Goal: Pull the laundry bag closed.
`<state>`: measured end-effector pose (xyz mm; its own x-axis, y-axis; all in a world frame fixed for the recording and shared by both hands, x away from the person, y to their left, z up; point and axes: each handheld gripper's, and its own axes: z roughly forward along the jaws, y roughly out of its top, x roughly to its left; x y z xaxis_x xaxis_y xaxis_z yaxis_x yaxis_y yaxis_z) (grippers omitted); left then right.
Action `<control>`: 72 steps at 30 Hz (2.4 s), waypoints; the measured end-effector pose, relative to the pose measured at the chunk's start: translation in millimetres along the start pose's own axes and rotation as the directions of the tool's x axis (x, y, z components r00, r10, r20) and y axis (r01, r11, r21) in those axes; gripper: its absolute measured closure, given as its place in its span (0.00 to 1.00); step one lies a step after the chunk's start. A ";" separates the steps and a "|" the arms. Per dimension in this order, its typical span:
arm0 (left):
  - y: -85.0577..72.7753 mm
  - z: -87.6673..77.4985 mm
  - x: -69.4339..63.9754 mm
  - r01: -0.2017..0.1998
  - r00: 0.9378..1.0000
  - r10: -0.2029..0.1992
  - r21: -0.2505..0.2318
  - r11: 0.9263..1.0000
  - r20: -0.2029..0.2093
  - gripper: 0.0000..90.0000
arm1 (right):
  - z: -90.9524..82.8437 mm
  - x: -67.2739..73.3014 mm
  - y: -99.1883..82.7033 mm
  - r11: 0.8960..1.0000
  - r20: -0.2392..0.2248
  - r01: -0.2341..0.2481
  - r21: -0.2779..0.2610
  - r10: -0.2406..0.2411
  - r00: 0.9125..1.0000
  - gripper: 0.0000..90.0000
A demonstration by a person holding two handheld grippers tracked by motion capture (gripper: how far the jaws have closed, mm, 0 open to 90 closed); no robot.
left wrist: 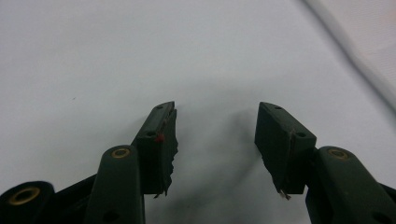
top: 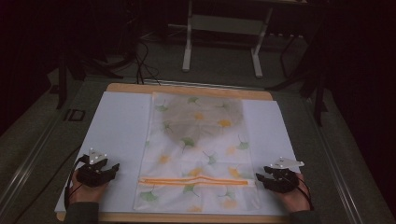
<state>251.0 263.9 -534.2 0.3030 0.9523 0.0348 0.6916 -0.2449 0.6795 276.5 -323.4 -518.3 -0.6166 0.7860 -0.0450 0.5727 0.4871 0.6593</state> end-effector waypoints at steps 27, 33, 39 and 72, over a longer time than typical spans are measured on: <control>1.7 -10.1 -3.9 -0.051 0.998 0.052 -0.035 0.998 0.043 0.56 | 18.9 46.2 54.2 0.974 -0.136 0.212 0.077 -0.200 0.970 0.63; 1.7 -11.8 -3.7 -0.051 0.997 0.053 -0.039 0.998 0.047 0.57 | 23.9 56.2 65.6 0.965 -0.151 0.249 0.082 -0.235 0.960 0.63; 1.7 -13.6 -4.1 -0.056 0.997 0.058 -0.042 0.998 0.055 0.57 | 29.7 66.9 74.0 0.958 -0.168 0.275 0.087 -0.257 0.952 0.62; 2.1 -14.6 -4.0 -0.066 0.996 0.069 -0.039 0.997 0.064 0.58 | 59.9 154.2 143.1 0.882 -0.291 0.470 0.026 -0.443 0.848 0.62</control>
<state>241.6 262.2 -522.3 0.3912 0.9196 0.0345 0.6440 -0.3004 0.7035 295.8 -109.7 -475.9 -0.9336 0.3402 -0.1123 0.2296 0.8088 0.5414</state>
